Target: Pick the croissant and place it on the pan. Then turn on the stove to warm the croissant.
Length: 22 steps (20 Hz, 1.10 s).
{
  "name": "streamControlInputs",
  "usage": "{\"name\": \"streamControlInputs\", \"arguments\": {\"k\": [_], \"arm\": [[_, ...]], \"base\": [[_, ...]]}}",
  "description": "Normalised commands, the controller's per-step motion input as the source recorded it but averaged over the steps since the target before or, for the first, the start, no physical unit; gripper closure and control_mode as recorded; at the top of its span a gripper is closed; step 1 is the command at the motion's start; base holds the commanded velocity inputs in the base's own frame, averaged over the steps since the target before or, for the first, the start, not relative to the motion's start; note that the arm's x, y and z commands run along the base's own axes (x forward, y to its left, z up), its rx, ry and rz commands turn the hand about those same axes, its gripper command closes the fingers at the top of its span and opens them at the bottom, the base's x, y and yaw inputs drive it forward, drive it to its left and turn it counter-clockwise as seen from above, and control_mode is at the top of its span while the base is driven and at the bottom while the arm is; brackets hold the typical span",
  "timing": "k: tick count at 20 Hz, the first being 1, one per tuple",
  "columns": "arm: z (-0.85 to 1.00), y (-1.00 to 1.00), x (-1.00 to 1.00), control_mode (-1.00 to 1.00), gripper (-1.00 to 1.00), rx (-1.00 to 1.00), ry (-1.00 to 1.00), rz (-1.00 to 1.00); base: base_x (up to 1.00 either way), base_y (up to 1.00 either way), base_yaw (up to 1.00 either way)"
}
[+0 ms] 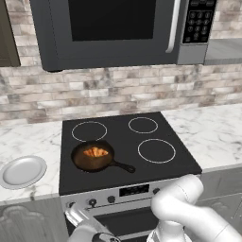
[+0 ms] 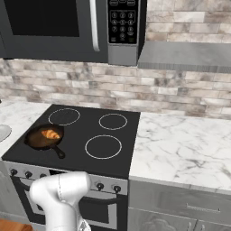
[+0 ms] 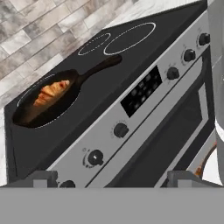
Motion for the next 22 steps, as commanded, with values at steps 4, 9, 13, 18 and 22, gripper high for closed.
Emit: {"name": "streamControlInputs", "arguments": {"k": [4, 9, 13, 18, 22], "arm": [[-0.31, 0.28, 0.0, -1.0, -1.0, -0.09, -0.05, 0.0], [-0.27, 0.33, 0.07, -1.0, -1.0, -0.1, -0.06, 0.0], [-0.24, 0.27, 0.24, -1.0, -1.0, -0.09, -0.04, 0.0], [-0.28, 0.18, 0.42, -1.0, -1.0, -0.11, -0.01, -0.01], [-0.18, 0.18, 0.33, -1.0, -1.0, -0.13, -0.01, -0.03]], "base": [[0.0, 0.0, 0.0], [0.0, 0.0, 0.0], [0.0, 0.0, 0.0], [0.0, 0.0, 0.0], [0.0, 0.0, 0.0]]}}
